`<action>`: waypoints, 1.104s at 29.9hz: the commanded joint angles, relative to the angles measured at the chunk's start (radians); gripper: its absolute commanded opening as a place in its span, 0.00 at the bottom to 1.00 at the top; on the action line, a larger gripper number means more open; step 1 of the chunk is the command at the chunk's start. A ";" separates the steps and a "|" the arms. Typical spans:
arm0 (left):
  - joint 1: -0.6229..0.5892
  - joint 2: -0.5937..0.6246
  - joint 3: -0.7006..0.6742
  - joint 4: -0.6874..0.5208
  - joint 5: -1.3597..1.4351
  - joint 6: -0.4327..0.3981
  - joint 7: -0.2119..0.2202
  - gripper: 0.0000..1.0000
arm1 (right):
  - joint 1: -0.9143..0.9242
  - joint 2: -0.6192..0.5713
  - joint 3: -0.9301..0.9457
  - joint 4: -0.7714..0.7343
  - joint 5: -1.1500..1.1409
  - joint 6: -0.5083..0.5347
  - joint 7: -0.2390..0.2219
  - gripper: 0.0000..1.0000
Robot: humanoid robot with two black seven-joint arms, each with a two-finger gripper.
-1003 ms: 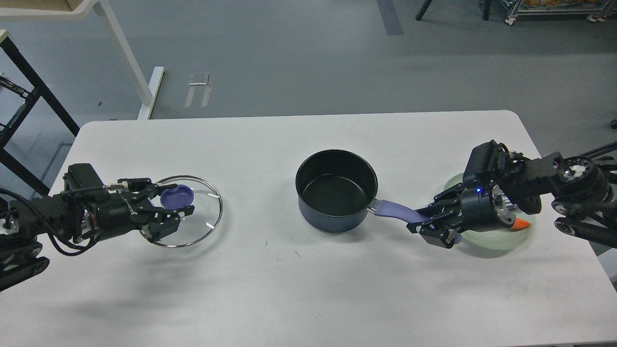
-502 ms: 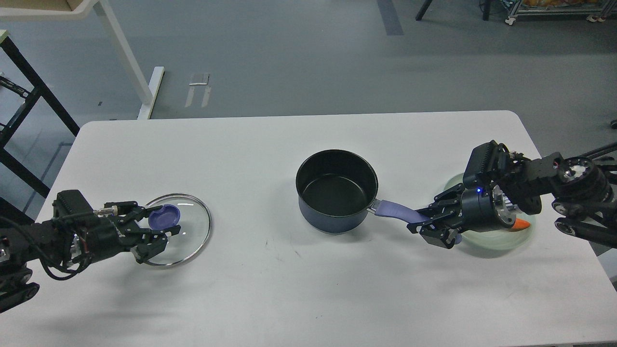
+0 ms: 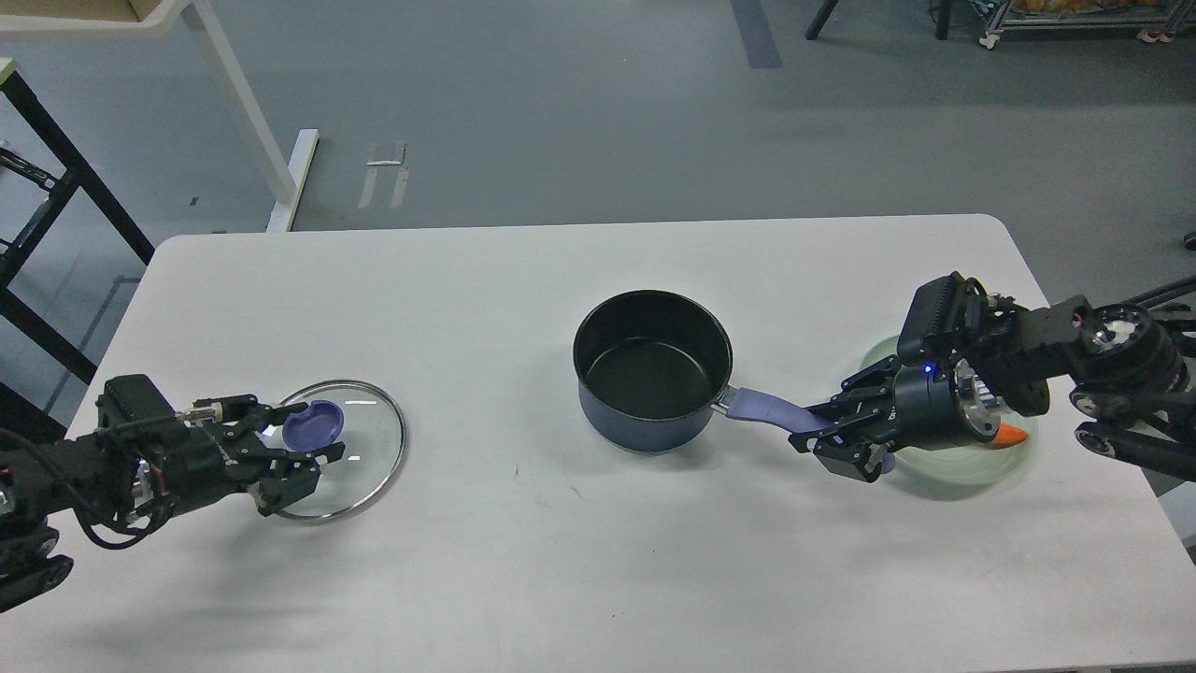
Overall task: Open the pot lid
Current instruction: 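Lower the glass lid onto the table beside the pan with the left gripper, then open the left gripper and release the pan handle with the right gripper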
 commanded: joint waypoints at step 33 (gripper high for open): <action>-0.102 0.063 -0.267 -0.239 -0.920 -0.345 0.000 0.99 | 0.020 -0.121 0.078 0.014 0.162 -0.051 0.000 0.99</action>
